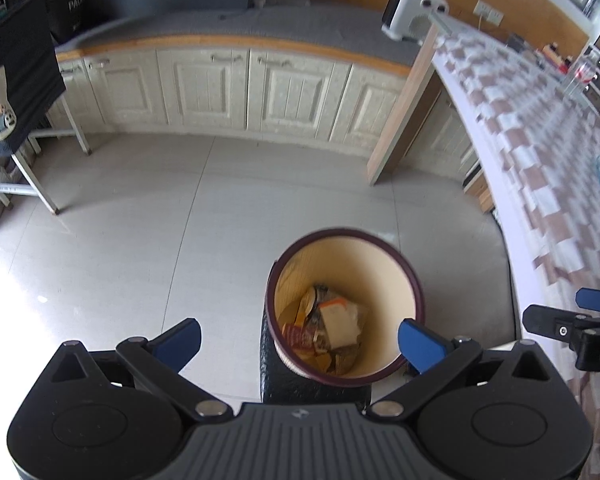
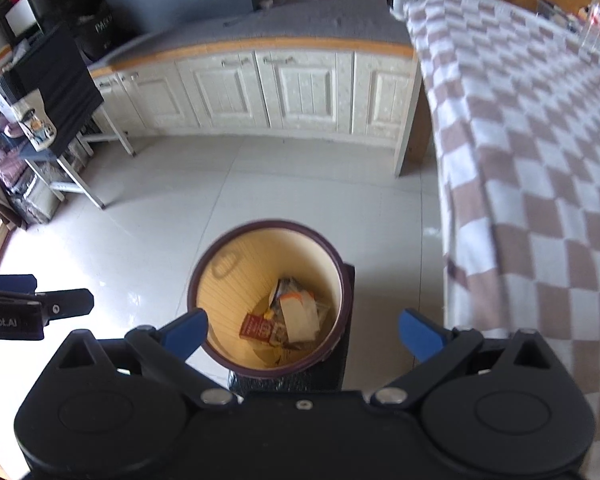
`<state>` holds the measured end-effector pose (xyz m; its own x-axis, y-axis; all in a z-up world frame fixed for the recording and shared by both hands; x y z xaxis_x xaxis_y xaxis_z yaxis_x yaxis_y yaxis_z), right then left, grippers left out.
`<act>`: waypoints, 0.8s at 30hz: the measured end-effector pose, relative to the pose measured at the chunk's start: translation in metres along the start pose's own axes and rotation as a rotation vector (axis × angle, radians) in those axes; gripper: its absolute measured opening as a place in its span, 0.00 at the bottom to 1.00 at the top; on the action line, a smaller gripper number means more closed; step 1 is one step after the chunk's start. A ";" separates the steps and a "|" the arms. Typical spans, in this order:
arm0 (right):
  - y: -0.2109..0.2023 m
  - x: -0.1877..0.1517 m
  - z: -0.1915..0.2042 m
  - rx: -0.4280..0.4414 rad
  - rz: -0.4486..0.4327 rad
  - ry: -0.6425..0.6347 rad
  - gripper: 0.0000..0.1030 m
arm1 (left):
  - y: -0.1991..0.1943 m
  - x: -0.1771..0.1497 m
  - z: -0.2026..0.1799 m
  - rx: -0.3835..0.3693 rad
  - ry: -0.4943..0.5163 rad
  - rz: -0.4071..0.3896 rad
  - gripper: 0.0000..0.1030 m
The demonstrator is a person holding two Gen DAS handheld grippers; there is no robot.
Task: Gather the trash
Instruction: 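Move both tools back toward the trash on the table, then grasp the blue-white bag with right tool while left tool grasps teal lid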
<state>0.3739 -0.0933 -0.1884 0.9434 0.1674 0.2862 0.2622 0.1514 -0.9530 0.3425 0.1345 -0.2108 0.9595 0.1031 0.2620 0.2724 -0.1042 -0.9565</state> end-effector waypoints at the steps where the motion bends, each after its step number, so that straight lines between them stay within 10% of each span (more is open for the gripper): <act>1: -0.008 0.000 0.000 0.000 -0.016 -0.001 1.00 | -0.005 0.000 -0.002 0.002 0.002 -0.015 1.00; 24: -0.156 -0.035 -0.107 -0.038 -0.330 0.029 1.00 | -0.118 -0.020 -0.145 -0.026 0.054 -0.317 1.00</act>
<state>0.3219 -0.2269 -0.0601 0.8114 0.0878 0.5778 0.5617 0.1559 -0.8125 0.3011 0.0009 -0.0842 0.8291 0.0818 0.5531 0.5590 -0.1009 -0.8230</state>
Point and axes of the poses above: each gripper's, at about its wrist camera, not at the fingertips, and y roughly the way its jaws point, z to its left, x to its top, the point moved 5 cm from there along y, roughly the way its jaws point, and after that the axes turned 13 degrees about z, right-handed, at the moved point
